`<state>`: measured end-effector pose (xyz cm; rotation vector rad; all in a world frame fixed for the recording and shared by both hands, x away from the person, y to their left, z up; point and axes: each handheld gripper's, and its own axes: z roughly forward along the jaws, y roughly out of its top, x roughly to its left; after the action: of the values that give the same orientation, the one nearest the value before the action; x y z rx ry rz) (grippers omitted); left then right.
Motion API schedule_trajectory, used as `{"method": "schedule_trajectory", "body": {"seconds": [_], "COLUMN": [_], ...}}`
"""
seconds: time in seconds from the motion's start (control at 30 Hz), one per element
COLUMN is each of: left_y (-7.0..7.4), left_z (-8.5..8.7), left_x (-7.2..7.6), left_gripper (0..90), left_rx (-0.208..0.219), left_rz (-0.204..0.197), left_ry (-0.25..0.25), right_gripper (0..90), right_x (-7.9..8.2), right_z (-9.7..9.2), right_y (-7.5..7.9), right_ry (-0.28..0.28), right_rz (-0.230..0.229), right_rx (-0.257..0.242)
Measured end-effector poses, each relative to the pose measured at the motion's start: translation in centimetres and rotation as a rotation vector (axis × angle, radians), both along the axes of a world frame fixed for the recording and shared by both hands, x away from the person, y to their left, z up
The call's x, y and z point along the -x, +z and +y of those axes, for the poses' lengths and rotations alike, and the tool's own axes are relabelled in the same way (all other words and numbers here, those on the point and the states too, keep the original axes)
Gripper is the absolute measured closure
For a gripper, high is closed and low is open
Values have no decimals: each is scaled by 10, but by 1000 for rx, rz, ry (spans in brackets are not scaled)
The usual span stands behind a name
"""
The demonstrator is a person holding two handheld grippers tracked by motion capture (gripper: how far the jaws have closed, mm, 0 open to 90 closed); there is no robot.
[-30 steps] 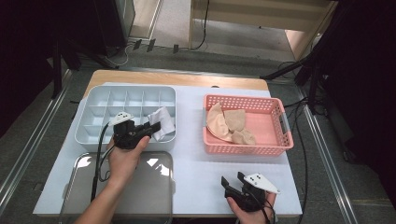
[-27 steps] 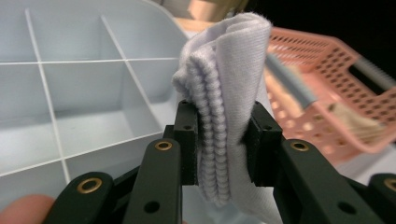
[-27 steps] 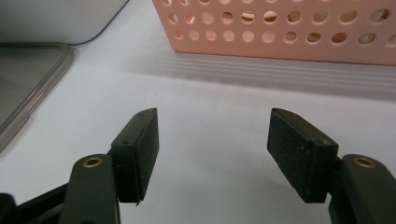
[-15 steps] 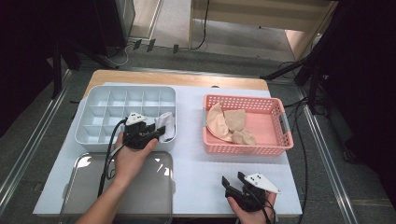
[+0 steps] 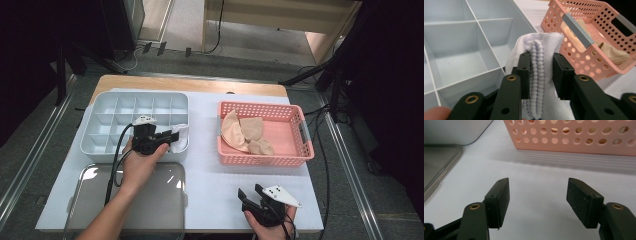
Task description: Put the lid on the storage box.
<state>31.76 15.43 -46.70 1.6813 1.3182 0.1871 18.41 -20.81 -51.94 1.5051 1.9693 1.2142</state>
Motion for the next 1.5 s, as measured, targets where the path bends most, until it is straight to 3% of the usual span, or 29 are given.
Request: {"method": "schedule_trajectory", "body": {"seconds": [0.17,0.23,0.33,0.4,0.47,0.53,0.63,0.73,0.8,0.87,0.97,1.0,1.23,1.33,1.43,1.5], "left_y": [-3,-1,1,1,5,9,14,12,9,7,8,8,-1,0,-1,0], "left_z": [-3,-6,-14,-14,-10,-6,-8,-15,-19,-21,-19,-18,-15,-20,-35,-41], "left_x": [-7,-12,-17,-18,-15,-8,-4,-10,-16,-20,-23,-24,-37,-44,-48,-50], "left_gripper": [746,746,743,728,686,567,379,253,235,276,596,635,726,734,741,748], "left_rx": [-44,-97,-185,-177,-154,-119,-138,-180,-228,-199,-154,-161,-210,-278,-413,-461], "left_rz": [82,123,153,166,152,89,3,23,63,89,106,112,227,274,296,314], "left_ry": [-39,-76,-119,-127,-139,-122,-55,-43,-7,-19,-50,-57,-163,-201,-216,-215], "right_gripper": [357,357,358,359,359,360,361,361,361,362,364,364,366,368,369,369], "right_x": [-1,-1,-1,-1,-1,-1,-2,-3,-2,-1,-2,-2,-2,-2,-2,-3], "right_z": [0,0,1,2,2,1,-1,0,1,1,0,0,0,0,2,2], "right_y": [0,-1,-1,-1,-1,-1,-2,-2,-1,-1,-2,-2,-2,-2,-2,-2], "right_ry": [1,0,6,9,7,6,1,3,1,2,7,7,8,6,5,15], "right_rz": [3,2,1,3,4,3,7,8,9,10,7,8,10,11,15,8], "right_rx": [1,1,5,5,5,6,-2,-5,-5,-4,-4,-4,-1,-1,-1,4]}}
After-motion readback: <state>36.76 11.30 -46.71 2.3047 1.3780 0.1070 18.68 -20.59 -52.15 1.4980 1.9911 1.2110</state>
